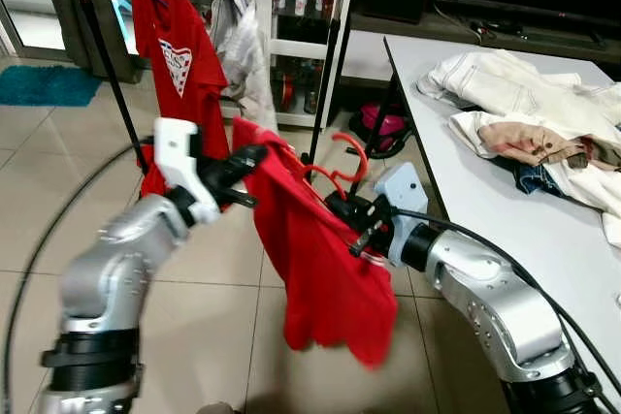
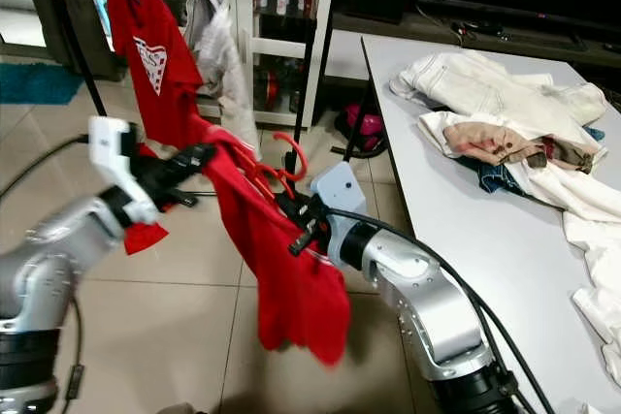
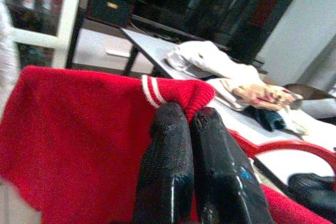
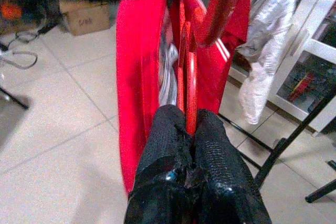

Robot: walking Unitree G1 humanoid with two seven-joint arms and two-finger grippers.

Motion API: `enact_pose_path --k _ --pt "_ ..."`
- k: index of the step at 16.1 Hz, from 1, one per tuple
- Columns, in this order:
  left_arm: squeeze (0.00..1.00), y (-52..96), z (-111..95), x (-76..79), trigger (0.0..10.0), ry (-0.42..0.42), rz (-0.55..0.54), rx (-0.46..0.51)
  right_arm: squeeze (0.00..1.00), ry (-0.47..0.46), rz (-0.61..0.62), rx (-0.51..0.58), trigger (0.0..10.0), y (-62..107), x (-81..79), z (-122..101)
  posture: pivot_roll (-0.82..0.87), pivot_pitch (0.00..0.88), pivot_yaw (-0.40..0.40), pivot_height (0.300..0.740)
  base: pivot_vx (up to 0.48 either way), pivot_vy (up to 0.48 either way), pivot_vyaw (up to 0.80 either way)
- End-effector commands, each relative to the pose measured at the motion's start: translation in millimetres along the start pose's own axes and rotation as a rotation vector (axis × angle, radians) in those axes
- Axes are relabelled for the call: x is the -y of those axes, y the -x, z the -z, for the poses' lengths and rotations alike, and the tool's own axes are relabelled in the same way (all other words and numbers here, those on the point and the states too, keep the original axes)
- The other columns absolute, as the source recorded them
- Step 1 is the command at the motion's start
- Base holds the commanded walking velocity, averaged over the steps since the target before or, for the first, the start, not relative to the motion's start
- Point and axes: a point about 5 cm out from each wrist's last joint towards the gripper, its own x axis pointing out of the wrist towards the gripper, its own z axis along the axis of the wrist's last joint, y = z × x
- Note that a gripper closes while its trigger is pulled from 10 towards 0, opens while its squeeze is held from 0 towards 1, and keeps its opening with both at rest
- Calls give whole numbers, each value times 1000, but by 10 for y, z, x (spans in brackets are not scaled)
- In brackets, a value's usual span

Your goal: Hang hanger

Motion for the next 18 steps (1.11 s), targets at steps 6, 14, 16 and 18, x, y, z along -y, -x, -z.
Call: enact_pose_path --k 6,14,16,18 --pt "0 212 -796 -474 0 -185 -294 239 0 67 -155 -118 0 200 -27 190 -10 0 -98 740 0 0 0" --pt "0 242 -577 -1065 0 -143 -634 215 0 -126 -159 58 0 187 -95 32 -18 0 -87 740 0 0 0" --pt "0 27 -209 -731 0 -170 -411 63 0 -217 -81 184 0 131 -65 -127 -23 0 -82 740 0 0 0" --pt "0 -96 -33 -411 0 -168 -212 -8 0 -281 19 257 0 68 15 -215 -19 0 -85 740 0 0 0"
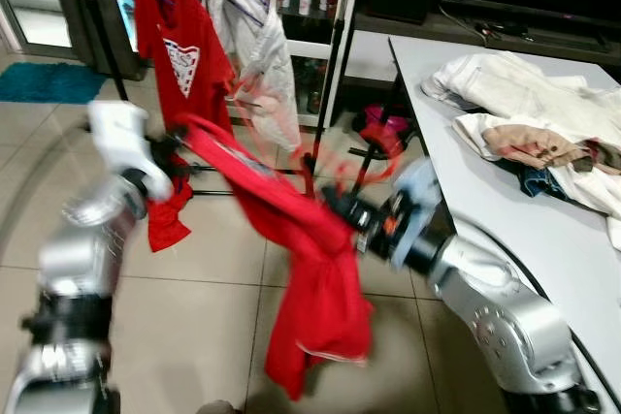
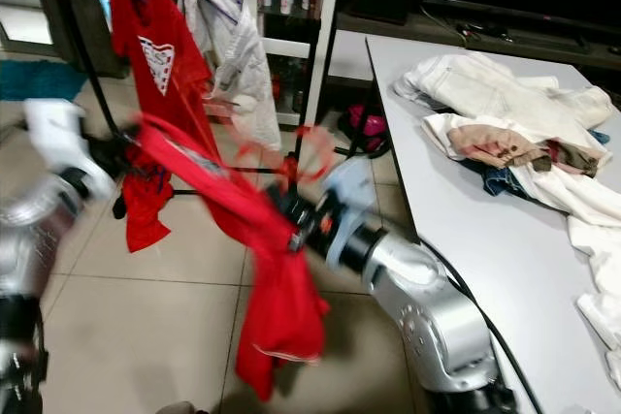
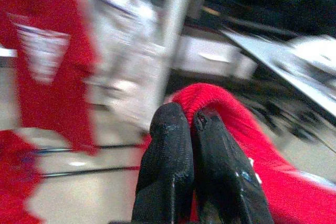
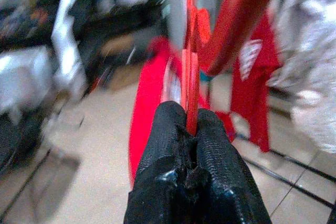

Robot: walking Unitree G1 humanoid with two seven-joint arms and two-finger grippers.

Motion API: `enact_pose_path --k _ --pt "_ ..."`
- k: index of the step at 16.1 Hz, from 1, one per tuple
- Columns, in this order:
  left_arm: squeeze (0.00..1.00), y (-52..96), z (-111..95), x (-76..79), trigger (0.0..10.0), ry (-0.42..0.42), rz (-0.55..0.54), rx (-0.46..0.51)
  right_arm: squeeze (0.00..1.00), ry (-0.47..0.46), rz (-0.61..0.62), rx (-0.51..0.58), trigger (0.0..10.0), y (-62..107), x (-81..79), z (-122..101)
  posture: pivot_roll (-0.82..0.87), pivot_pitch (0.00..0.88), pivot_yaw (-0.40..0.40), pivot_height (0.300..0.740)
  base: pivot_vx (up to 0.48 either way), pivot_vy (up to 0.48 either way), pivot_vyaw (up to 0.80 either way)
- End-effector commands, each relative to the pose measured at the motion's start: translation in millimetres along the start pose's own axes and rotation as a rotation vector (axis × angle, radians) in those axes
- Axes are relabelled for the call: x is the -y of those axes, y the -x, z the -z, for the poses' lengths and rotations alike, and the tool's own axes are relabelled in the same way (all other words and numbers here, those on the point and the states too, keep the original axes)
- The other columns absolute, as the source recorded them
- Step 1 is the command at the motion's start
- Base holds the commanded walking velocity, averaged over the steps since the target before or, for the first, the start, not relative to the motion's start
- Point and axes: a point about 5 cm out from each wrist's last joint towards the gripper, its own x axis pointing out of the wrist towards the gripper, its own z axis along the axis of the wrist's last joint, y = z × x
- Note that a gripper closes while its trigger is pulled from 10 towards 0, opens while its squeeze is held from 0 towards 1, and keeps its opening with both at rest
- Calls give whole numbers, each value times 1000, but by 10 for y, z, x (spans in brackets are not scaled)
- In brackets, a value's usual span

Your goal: Hang hanger

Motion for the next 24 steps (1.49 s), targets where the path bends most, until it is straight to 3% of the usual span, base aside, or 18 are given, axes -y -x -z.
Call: enact_pose_path --k 1,2,3,5,6,7,8,9,10,12,15,17,18,20,21,24 --pt "0 -39 12 479 0 18 244 -18 0 -43 158 109 0 -39 146 -147 -19 0 -85 740 0 0 0" --pt "0 -21 31 632 0 39 314 -23 0 -54 262 133 0 -52 236 -162 -16 0 -88 740 0 0 0" --pt "0 -11 38 690 0 49 340 -26 0 -55 305 140 0 -53 274 -165 -16 0 -88 740 0 0 0" --pt "0 165 30 937 0 67 500 -26 0 -33 421 158 0 -19 407 -190 -16 0 -87 740 0 0 0" --pt "0 212 21 917 0 76 477 -19 0 -41 471 176 0 11 457 -205 -22 0 -81 740 0 0 0" --pt "0 320 16 770 0 106 351 4 0 -44 552 197 0 110 535 -213 -29 0 -70 740 0 0 0" --pt "0 385 33 649 0 98 251 16 0 -34 589 123 8078 182 552 -130 -30 0 -64 740 0 0 0" --pt "0 443 73 526 3922 62 128 25 0 -47 584 70 10000 248 535 -42 -21 0 -64 740 0 0 0" --pt "0 473 106 475 10000 41 63 2 0 -50 577 81 10000 286 506 -33 -15 0 -74 740 0 0 0" --pt "0 595 182 428 10000 40 -18 -33 0 -16 634 126 10000 349 487 -58 -17 2 -78 740 0 0 -234" --pt "0 612 275 448 10000 73 -73 -56 0 -57 624 250 10000 320 466 -220 -30 13 -82 740 0 0 -546" --pt "0 626 275 418 10000 58 -115 -43 0 -70 640 187 10000 376 480 -120 -12 0 -108 740 0 0 -700" --pt "0 631 226 450 10000 -14 -72 -48 0 -76 632 165 10000 378 478 -97 -1 0 -118 740 0 0 -800" --pt "0 612 214 475 10000 -63 -69 -52 0 -1 645 140 10000 379 504 -86 -1 5 -113 740 0 0 -800" --pt "0 598 202 507 10000 -76 -64 -42 0 -6 641 147 10000 384 496 -95 -3 19 -107 740 0 0 -800" --pt "0 606 212 525 10000 -47 -78 -27 0 4 742 127 10000 454 537 -48 -8 3 -117 740 0 0 -800"
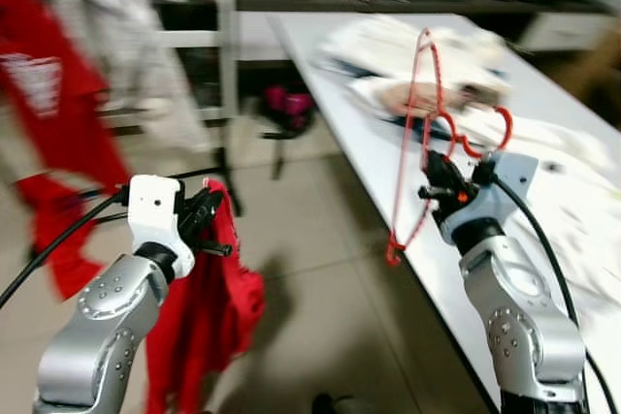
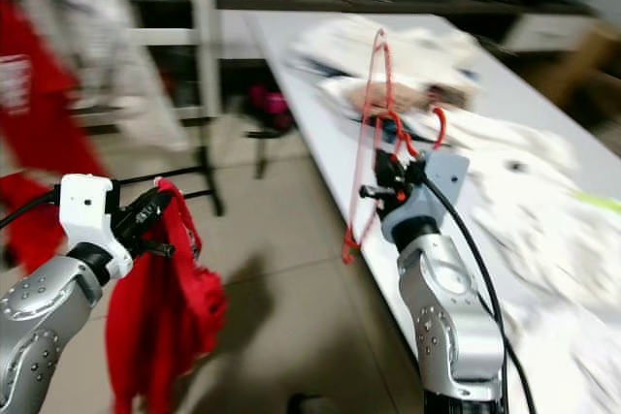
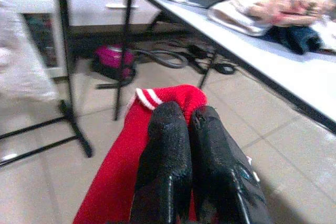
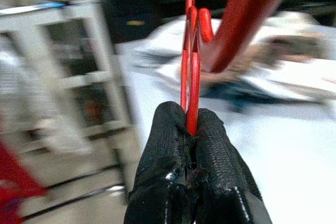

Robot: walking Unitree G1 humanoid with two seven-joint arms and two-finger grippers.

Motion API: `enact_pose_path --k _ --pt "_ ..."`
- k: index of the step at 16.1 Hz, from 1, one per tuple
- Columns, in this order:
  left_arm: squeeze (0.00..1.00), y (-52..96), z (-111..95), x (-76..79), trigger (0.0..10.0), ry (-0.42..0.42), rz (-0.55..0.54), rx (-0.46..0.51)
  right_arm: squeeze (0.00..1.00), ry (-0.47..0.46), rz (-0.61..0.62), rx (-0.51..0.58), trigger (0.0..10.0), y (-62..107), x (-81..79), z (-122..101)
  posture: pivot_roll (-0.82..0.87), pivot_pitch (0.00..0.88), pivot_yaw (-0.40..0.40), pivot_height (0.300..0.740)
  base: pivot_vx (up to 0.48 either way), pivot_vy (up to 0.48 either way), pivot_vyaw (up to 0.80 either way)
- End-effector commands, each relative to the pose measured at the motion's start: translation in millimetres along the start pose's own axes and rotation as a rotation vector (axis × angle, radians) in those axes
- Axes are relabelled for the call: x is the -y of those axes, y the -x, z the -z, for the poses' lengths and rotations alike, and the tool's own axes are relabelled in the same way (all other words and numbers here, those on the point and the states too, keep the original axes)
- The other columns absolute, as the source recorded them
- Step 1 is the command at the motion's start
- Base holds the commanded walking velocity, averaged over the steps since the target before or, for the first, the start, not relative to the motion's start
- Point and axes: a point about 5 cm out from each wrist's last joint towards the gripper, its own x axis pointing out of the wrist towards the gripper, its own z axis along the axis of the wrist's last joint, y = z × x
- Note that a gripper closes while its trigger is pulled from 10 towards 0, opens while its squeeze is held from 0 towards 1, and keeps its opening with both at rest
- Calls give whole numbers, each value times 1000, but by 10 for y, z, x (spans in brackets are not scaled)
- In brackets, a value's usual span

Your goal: Hang hanger

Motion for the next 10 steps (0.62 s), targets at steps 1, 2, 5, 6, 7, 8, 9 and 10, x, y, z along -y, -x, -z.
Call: enact_pose_path --k 1,2,5,6,7,8,9,10 --pt "0 -51 -108 36 10000 9 -18 68 0 8 41 -9 10000 -22 69 7 -2 4 -105 740 0 0 -800" --pt "0 -65 -109 41 10000 12 -30 70 0 -1 27 -17 10000 -24 63 8 2 9 -100 740 0 0 -800" --pt "0 -55 -42 10 10000 -48 -30 29 0 -2 4 -44 10000 -21 37 39 7 0 -110 740 0 0 -800" --pt "0 -43 1 -50 10000 -84 -63 6 0 11 -10 -49 10000 -23 0 54 3 0 -111 740 0 0 -788" --pt "0 -43 6 -60 10000 -85 -68 4 0 15 -20 -48 10000 -25 -19 51 3 0 -111 740 0 0 -788" --pt "0 -102 -78 21 10000 -31 -37 44 0 4 -38 -50 10000 -44 -51 35 4 0 -116 740 0 0 -788" --pt "0 -128 -104 66 10000 -34 -28 51 0 -3 -45 -68 10000 -42 -44 41 -1 0 -110 740 0 0 -781" --pt "0 -131 -101 64 10000 -39 -33 48 0 20 -29 -73 10000 -32 -20 46 -1 0 -110 740 0 0 -781"
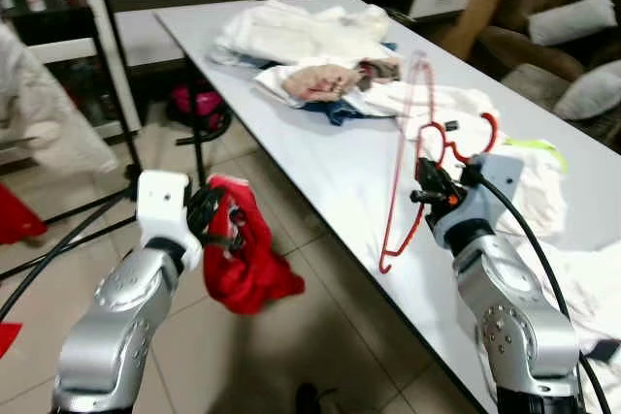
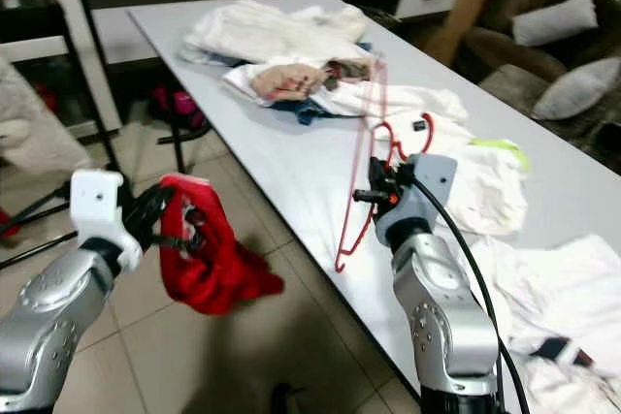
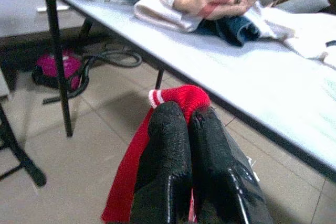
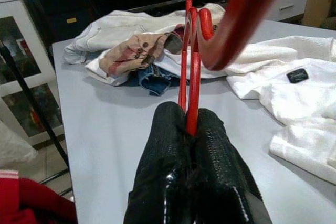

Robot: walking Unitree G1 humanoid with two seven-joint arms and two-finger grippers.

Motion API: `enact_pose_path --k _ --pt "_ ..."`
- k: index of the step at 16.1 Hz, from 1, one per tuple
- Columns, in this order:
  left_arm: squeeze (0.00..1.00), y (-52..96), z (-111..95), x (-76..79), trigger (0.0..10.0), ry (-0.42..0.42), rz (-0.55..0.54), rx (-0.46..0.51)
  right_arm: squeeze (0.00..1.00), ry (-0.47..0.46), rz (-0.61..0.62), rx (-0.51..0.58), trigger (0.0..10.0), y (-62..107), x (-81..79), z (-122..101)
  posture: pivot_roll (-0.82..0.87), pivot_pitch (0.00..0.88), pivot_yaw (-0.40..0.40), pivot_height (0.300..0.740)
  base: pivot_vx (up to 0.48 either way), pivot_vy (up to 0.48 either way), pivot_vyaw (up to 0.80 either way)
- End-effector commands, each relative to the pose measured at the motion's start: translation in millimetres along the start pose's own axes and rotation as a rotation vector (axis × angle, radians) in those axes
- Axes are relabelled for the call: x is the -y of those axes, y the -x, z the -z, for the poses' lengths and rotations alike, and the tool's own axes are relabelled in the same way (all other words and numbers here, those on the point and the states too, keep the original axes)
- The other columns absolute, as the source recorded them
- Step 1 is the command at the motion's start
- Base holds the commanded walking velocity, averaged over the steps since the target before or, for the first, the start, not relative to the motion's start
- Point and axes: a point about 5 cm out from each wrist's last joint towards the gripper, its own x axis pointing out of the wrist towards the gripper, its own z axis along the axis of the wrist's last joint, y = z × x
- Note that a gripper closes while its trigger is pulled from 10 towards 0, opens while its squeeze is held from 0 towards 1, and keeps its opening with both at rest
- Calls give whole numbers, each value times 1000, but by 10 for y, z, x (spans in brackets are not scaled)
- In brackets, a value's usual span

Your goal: Hang hanger

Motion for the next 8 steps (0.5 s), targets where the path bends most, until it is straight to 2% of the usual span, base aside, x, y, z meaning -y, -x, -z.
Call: enact_pose_path --k 1,5,7,8 --pt "0 -2 -75 26 10000 -15 5 34 0 2 33 -10 10000 18 70 1 -2 0 -119 740 0 0 -781" --pt "0 9 -101 73 10000 9 39 53 0 24 36 7 10000 7 60 -10 -7 0 -118 740 0 0 -783" --pt "0 4 -73 41 10000 0 20 33 0 24 32 3 10000 3 37 1 -9 0 -116 740 0 0 -784" --pt "0 -9 -82 16 10000 -4 10 39 0 28 22 0 10000 7 11 11 -9 0 -116 740 0 337 -781"
